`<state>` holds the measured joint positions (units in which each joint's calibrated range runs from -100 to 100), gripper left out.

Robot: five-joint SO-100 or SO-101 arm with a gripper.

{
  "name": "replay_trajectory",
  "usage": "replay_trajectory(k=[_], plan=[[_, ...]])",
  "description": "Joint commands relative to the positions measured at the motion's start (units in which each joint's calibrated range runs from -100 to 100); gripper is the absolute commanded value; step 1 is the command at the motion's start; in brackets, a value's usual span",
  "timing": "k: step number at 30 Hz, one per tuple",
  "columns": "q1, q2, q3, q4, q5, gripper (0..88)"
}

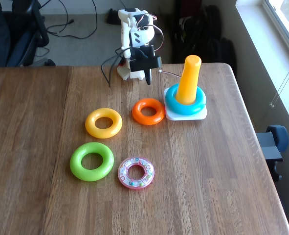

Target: Pick and place the blue ring

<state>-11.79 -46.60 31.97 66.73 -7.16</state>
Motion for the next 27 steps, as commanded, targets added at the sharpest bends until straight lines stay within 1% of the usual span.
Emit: replay_trajectory(k=[1, 8, 16, 20, 27], plan=[[2.6, -6.8, -3.4, -1.3, -0.8, 2.3], [4.2, -26.1, -1.6, -0.1, -0.8, 2.2], [4.3, -50.1, 10.6, 3.9, 1.0, 2.4], [4.3, -48.7, 15.4, 3.5, 2.7, 2.4], [4.3, -48.2, 18.3, 3.6, 3.1, 2.4]])
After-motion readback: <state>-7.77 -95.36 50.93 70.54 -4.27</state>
